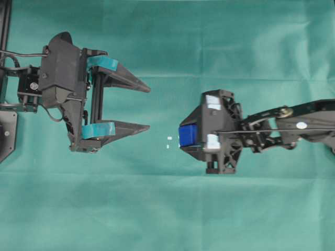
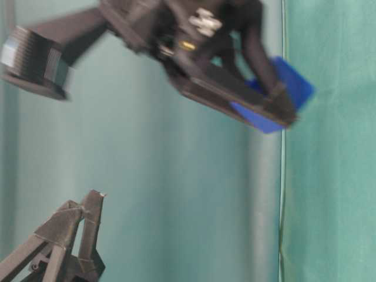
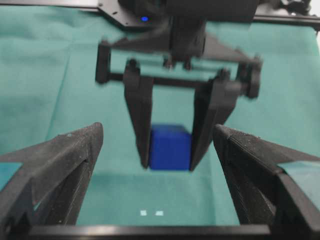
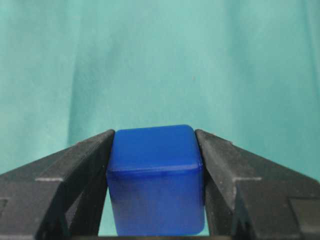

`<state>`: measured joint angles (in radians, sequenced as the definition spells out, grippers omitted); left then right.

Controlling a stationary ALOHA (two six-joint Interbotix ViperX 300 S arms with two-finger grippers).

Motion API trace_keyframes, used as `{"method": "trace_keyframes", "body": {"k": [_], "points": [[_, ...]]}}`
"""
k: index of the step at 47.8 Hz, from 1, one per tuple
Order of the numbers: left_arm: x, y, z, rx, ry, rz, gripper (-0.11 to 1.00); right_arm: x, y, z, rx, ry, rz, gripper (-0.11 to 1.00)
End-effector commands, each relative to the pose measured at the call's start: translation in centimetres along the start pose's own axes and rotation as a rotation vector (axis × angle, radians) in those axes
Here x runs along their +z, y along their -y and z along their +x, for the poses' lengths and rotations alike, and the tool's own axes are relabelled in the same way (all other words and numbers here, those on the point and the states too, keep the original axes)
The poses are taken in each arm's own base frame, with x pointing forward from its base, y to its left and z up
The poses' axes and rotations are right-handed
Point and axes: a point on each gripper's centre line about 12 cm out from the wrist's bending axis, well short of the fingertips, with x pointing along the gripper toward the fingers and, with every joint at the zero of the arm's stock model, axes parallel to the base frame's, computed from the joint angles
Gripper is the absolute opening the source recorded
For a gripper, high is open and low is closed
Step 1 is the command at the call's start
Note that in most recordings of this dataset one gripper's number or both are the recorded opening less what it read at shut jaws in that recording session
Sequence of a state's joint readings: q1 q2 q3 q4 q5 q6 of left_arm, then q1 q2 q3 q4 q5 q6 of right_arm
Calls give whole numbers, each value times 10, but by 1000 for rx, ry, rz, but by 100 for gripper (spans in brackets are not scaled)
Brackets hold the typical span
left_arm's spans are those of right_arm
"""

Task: Handover the blue block to the right arm after grasping it with the left arm, then place it in the designated position.
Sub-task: 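Lower the blue cube with the right gripper toward the table center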

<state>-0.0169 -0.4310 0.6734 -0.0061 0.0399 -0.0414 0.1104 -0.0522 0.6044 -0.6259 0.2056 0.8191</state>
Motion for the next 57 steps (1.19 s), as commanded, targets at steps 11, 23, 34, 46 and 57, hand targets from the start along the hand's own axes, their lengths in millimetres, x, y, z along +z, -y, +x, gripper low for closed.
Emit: {"method": "trace_keyframes", "body": {"k": [11, 23, 34, 46, 57], "points": [[11, 0, -3, 0, 32, -2, 100, 5, 2, 38, 37, 15, 24, 53], [11, 0, -3, 0, 28, -2, 100, -1, 6, 58, 39, -3, 33, 53], [11, 0, -3, 0, 28, -2, 100, -4, 10, 66, 51, 1, 42, 53], [11, 0, -3, 0, 28, 0, 100, -7, 8, 77, 73, 4, 43, 53], [11, 0, -3, 0, 28, -2, 100, -10, 6, 95, 83, -5, 43, 53]]}}
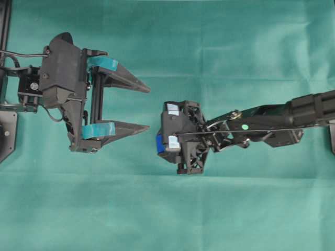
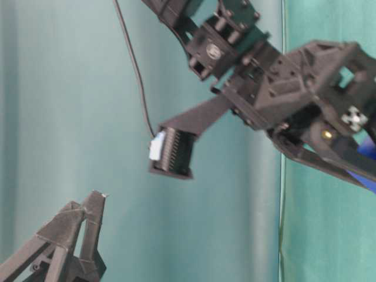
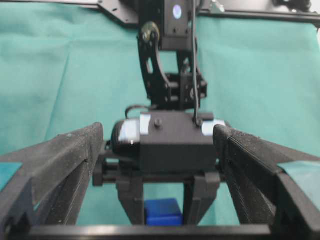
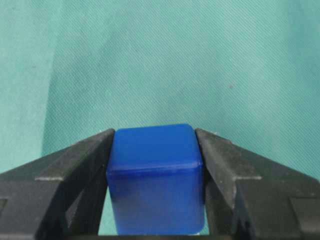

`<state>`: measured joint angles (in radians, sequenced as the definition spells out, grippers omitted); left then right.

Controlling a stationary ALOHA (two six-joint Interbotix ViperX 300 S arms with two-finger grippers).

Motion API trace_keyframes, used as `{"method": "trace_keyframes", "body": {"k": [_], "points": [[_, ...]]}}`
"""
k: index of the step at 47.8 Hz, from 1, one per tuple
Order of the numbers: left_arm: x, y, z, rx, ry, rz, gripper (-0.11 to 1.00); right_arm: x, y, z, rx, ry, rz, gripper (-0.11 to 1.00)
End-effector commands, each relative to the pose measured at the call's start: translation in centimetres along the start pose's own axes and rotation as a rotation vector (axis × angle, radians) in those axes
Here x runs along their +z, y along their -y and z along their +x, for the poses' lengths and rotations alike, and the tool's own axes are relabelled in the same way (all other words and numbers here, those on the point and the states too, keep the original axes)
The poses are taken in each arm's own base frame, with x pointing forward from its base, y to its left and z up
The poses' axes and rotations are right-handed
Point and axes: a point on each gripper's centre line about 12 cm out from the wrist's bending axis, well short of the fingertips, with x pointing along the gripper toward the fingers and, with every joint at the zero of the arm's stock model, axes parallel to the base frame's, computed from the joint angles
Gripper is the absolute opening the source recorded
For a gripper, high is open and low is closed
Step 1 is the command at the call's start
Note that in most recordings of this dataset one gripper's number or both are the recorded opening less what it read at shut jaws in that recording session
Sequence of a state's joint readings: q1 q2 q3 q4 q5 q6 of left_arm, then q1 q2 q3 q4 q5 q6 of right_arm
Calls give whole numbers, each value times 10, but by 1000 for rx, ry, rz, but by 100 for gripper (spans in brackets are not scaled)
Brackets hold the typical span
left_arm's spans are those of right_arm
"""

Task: Handover the blue block to the right arm after grasping it with the left arm, then place it in the designated position.
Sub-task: 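Lower the blue cube with the right gripper toward the table center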

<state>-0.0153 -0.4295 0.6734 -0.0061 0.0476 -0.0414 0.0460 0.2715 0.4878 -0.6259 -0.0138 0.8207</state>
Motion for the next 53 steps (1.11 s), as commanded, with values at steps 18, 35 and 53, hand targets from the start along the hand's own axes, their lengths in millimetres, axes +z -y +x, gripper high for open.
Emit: {"method": "trace_keyframes", "body": {"k": [18, 35, 53], "points": [[12, 1, -3, -2, 35, 0, 100, 14, -1, 1, 6, 35, 7, 53], [13, 1, -3, -2, 37, -2, 100, 12, -3, 0, 9, 32, -19, 53], [13, 1, -3, -2, 37, 0, 100, 20, -4, -8, 7, 51, -26, 60]]}}
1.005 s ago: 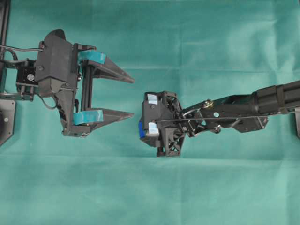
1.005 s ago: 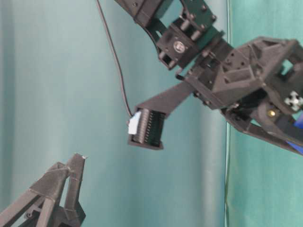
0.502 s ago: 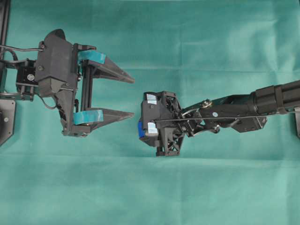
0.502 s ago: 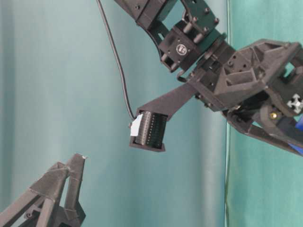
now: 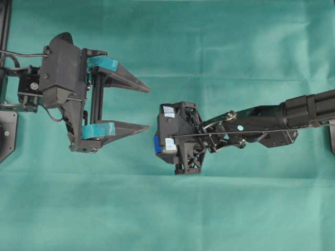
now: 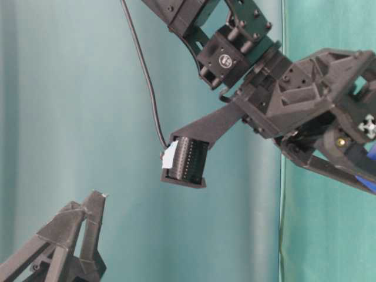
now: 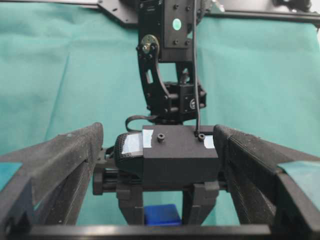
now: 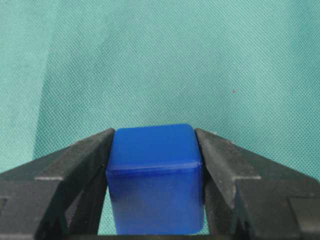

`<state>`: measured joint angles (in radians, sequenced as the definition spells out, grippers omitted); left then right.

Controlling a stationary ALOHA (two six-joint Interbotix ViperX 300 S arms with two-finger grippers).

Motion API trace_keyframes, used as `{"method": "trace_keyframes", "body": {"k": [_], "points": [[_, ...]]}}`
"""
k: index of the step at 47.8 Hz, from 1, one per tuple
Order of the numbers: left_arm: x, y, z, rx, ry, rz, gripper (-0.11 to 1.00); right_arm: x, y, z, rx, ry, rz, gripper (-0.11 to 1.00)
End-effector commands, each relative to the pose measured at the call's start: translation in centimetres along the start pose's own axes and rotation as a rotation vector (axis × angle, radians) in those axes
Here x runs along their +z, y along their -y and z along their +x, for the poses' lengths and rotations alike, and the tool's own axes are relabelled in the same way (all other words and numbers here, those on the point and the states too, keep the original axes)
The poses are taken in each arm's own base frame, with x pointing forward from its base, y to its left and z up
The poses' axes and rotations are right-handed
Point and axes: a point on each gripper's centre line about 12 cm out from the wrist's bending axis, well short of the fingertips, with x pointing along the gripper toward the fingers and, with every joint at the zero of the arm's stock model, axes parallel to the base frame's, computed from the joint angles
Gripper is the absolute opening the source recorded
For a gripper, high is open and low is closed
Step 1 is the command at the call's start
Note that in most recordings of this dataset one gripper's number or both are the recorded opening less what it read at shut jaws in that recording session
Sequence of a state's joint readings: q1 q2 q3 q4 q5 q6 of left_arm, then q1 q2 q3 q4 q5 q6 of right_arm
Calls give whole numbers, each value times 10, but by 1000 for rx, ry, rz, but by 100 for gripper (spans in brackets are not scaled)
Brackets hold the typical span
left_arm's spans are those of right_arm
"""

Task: Handover the blue block to the right arm after grasping it with the left arm, then place it in the designated position.
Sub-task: 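Lower the blue cube with the right gripper toward the table center, then open the right gripper to release the cube and lift away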

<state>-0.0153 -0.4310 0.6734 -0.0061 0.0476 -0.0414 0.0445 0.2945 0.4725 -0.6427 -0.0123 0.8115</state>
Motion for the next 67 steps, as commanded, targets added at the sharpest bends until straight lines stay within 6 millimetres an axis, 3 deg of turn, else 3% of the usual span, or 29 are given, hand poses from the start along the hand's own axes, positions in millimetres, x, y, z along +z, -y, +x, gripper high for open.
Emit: {"method": "trace_keyframes", "body": {"k": [1, 5, 8, 34, 67], "points": [[12, 1, -3, -2, 35, -2, 100, 23, -4, -16, 9, 63, -1, 65], [12, 1, -3, -2, 35, -2, 100, 26, -4, -19, 5, 69, 0, 86], [12, 1, -3, -2, 35, -2, 100, 27, -4, -21, 0, 70, 0, 93], [13, 1, -3, -2, 37, -2, 100, 35, -4, -32, -8, 89, 6, 91], [13, 1, -3, -2, 37, 0, 100, 80, -6, -124, -119, 175, 6, 91]]}}
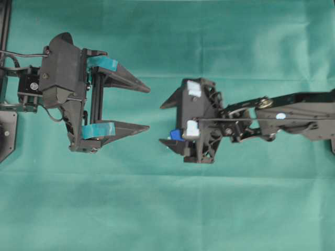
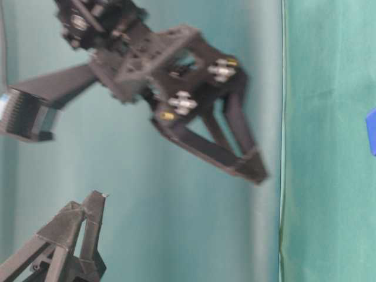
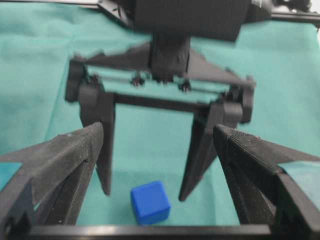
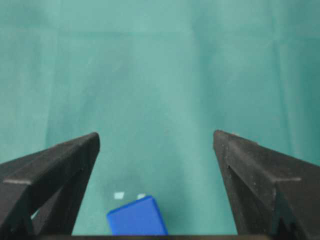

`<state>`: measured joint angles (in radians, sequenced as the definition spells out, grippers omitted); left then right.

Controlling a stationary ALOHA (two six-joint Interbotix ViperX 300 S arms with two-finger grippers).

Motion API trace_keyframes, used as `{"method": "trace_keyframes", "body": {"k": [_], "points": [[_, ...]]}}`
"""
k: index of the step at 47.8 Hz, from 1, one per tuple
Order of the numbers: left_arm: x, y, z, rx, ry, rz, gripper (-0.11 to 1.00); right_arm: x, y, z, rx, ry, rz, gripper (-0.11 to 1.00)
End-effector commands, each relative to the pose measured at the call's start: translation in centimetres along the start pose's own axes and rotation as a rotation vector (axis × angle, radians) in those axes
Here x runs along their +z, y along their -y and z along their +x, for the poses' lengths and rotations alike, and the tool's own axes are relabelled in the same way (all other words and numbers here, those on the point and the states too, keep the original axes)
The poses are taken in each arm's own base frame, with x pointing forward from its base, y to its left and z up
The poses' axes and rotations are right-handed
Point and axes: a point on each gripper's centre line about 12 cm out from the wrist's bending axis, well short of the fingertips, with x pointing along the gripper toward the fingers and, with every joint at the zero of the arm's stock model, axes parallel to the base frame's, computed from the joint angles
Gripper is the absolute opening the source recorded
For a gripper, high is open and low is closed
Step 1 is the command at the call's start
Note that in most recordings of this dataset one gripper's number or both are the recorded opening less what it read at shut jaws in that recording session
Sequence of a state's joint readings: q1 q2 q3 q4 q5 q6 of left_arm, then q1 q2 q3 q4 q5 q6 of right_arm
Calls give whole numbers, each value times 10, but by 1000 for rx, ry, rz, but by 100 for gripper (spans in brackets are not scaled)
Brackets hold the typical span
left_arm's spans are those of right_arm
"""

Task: Handover the blue block to the right arm after grasping it with the left arm, then place it in the designated position.
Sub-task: 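Open the right gripper to release the cube and lift away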

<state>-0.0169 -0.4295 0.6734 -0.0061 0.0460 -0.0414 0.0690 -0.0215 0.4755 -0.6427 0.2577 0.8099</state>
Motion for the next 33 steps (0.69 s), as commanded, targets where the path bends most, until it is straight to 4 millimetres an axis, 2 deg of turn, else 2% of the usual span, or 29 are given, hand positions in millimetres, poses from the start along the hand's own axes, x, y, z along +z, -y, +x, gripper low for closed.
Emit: {"method": "trace_keyframes", "body": {"k": [1, 22, 33], "points": [[13, 0, -3, 0, 37, 0, 100, 19, 0, -22, 2, 59, 5, 91], [13, 0, -3, 0, 37, 0, 100, 50, 6, -90, -31, 163, 1, 91], [13, 0, -3, 0, 37, 0, 100, 55, 10, -112, -28, 207, 10, 91]]}}
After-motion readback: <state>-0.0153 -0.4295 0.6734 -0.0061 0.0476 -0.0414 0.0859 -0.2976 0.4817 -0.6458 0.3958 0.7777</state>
